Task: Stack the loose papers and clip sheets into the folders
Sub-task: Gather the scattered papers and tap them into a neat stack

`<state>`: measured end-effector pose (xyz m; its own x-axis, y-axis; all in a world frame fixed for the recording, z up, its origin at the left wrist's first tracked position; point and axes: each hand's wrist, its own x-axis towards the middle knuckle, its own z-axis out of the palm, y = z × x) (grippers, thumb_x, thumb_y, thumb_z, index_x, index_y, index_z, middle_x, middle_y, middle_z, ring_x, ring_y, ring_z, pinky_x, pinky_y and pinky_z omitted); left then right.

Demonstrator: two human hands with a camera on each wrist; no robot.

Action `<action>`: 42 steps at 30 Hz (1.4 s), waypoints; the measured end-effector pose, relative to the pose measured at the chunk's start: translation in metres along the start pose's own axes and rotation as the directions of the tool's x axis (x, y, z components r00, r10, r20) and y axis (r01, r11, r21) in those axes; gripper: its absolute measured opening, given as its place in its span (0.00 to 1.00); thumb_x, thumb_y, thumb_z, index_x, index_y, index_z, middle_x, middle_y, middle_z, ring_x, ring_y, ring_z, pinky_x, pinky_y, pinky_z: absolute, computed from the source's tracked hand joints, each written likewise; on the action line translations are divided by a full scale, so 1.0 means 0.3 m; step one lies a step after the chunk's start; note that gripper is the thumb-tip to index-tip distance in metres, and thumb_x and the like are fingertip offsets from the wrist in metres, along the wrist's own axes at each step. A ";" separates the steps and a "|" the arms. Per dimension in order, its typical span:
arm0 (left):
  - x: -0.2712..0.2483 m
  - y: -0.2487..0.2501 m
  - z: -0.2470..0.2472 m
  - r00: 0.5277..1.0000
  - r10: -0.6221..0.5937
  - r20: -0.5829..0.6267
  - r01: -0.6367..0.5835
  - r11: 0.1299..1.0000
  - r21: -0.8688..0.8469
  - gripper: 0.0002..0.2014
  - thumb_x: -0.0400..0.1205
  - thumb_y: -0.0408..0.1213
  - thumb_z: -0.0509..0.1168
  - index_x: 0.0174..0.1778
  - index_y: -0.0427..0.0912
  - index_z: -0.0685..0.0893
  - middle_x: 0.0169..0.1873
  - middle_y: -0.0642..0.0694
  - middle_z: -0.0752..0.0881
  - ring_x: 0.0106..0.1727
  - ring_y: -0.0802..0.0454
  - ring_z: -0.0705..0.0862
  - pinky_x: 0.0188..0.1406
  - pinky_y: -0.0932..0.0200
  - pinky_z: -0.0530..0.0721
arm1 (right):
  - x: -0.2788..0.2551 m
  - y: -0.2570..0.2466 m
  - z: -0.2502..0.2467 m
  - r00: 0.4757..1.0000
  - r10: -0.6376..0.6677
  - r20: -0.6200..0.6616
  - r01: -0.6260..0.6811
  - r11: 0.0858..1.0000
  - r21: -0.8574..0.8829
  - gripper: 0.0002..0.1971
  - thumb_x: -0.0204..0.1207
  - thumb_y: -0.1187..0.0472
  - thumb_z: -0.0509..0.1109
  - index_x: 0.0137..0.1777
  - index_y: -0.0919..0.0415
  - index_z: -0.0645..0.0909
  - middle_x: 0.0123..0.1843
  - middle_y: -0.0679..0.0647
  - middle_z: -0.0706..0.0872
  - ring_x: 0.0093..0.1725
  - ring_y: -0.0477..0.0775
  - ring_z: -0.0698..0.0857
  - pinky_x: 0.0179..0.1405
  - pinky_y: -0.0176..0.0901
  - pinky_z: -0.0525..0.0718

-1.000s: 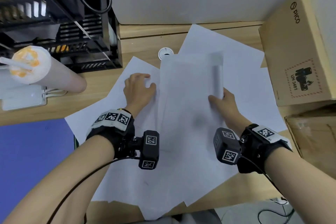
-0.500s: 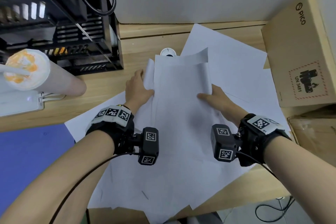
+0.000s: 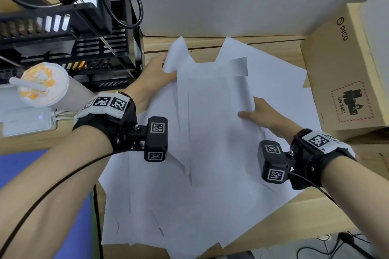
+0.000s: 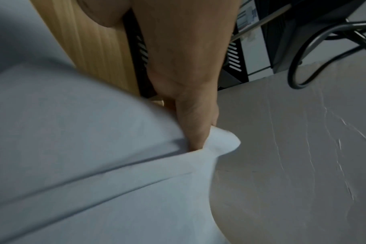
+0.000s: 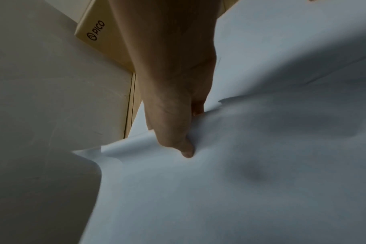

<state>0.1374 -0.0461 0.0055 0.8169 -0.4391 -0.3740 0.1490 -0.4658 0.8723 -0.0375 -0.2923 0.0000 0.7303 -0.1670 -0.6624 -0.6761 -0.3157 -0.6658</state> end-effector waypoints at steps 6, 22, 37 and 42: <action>0.012 0.046 0.042 0.975 0.034 0.218 -0.081 0.975 0.209 0.10 0.83 0.42 0.68 0.56 0.42 0.84 0.45 0.52 0.83 0.43 0.57 0.79 0.41 0.63 0.75 | -0.015 -0.017 -0.006 0.994 0.010 0.109 -0.005 0.999 -0.048 0.17 0.78 0.63 0.71 0.67 0.54 0.79 0.61 0.50 0.87 0.56 0.51 0.87 0.57 0.47 0.86; -0.030 -0.117 0.044 0.981 -0.167 -0.103 0.172 0.984 0.049 0.34 0.79 0.62 0.59 0.78 0.47 0.68 0.76 0.47 0.71 0.71 0.48 0.75 0.65 0.52 0.74 | -0.022 0.008 0.049 0.894 0.161 -0.418 -0.016 0.944 0.328 0.14 0.75 0.60 0.76 0.56 0.66 0.83 0.37 0.55 0.84 0.27 0.46 0.83 0.23 0.36 0.78; -0.105 -0.239 0.209 0.973 -0.223 -0.059 0.228 0.897 0.379 0.40 0.72 0.46 0.77 0.78 0.43 0.66 0.72 0.41 0.68 0.74 0.41 0.67 0.71 0.49 0.70 | -0.032 0.131 0.152 0.947 0.254 -0.197 -0.160 0.904 0.397 0.12 0.81 0.65 0.67 0.61 0.70 0.78 0.41 0.58 0.85 0.36 0.55 0.85 0.25 0.38 0.83; -0.110 -0.234 0.178 0.969 -0.234 0.073 0.218 0.959 0.179 0.30 0.71 0.31 0.75 0.69 0.40 0.75 0.57 0.47 0.81 0.59 0.47 0.80 0.57 0.56 0.78 | -0.019 0.137 0.186 0.970 0.207 -0.131 -0.167 0.950 0.264 0.15 0.78 0.69 0.67 0.64 0.66 0.78 0.50 0.60 0.87 0.46 0.60 0.86 0.41 0.46 0.86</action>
<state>0.0702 -0.0401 -0.0602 0.7166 -0.3724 -0.5897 0.2215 -0.6802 0.6988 -0.0749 -0.2523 -0.0427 0.5812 -0.3498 -0.7347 -0.7899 -0.0254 -0.6127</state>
